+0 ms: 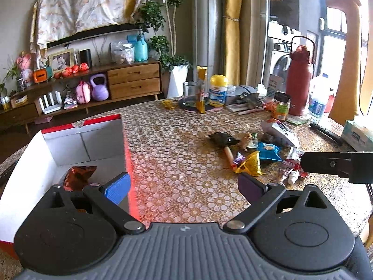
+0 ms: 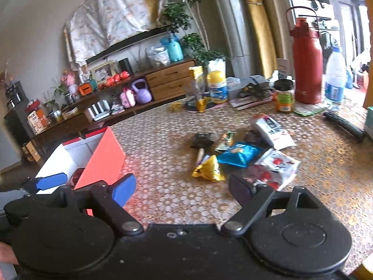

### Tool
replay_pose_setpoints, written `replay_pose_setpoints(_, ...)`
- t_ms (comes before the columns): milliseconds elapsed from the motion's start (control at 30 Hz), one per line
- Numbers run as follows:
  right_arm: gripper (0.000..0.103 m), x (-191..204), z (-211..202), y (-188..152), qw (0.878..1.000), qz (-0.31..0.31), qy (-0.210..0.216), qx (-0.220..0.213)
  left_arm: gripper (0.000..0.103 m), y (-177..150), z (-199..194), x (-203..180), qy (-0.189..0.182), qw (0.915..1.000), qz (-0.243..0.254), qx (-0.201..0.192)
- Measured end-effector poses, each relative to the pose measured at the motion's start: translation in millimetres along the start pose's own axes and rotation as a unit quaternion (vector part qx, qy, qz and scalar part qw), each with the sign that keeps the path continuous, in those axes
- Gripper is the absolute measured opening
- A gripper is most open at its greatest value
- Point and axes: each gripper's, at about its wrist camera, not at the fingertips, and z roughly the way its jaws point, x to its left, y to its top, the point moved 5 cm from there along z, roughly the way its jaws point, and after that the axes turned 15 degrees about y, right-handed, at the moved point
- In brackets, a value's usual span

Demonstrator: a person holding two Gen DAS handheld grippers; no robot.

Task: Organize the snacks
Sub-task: 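Withdraw both open tools from the box back over the table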

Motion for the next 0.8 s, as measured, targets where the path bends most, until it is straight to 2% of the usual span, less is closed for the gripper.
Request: replay_pose_setpoints(800,0.090,-76,-26,-17,0.995,0.051,-0.080,-0.015,0.099,3,17,-75,-0.042,0.9977,0.054,-0.005)
